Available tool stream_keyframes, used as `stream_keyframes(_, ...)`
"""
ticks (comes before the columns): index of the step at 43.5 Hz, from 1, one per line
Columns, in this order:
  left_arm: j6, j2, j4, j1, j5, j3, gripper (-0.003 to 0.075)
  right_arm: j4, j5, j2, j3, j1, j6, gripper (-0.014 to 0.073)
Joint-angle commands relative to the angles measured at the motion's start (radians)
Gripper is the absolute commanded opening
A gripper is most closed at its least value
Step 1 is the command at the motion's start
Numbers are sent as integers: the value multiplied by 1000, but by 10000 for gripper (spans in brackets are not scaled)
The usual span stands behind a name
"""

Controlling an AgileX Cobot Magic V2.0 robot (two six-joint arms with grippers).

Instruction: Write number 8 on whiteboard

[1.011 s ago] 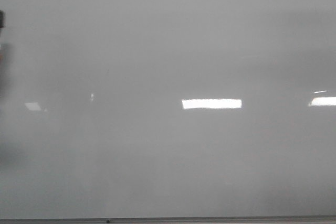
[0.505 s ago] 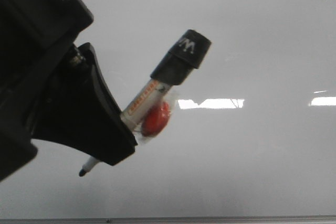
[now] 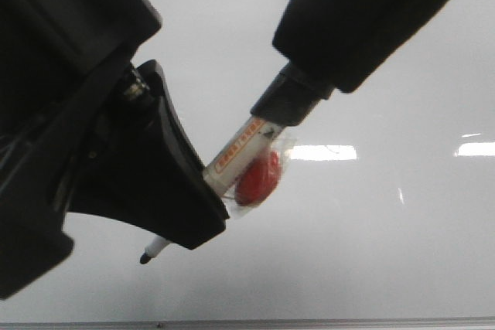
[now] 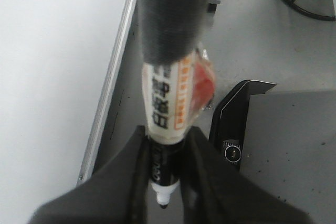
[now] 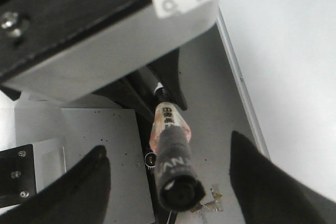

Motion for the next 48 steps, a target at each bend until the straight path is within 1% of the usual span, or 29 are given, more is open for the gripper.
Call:
stream_keyframes(1,2,-34,-24,-7,-55,-30,-20,36,-61,7,-35,2,-38,507)
stream_keyframes(8,2,-34,-24,-7,-69,-30,-21,37,-71,49,-35,2,-60,507)
stream_keyframes(11,2,-34,-24,-7,-71,-30,-21,37,-69,65,-35,2,-60,481)
stream_keyframes(17,2,-34,-24,-7,-75,-30,-20,49,-67,85,-35,2,-60,335)
stream_keyframes(28,2,-34,-54,-7,-129,-30,-20,67,-55,114,-35,2,-61,157)
stream_keyframes(33,2,-34,-54,-7,-143,-30,-20,67,-53,116,-35,2,-61,27)
stream_keyframes(36,2,-34,-54,-7,-143,-30,-15,67,-49,116,-35,2,-61,-67)
stream_keyframes(39,2,-34,-54,-7,-143,-30,29,67,-47,116,-35,1,-61,-64)
stream_keyframes(42,2,-34,-54,-7,-143,-30,137,67,-46,116,-35,0,-61,-68)
stream_keyframes(45,-9,-34,-54,-7,-149,-30,341,64,-43,116,-35,-10,-61,-69)
stream_keyframes(46,-12,-34,-54,-7,-149,-30,373,64,-43,116,-35,-15,-61,-69)
stream_keyframes(48,-30,-34,-54,-7,-151,-30,472,64,-42,116,-34,-34,-61,-69)
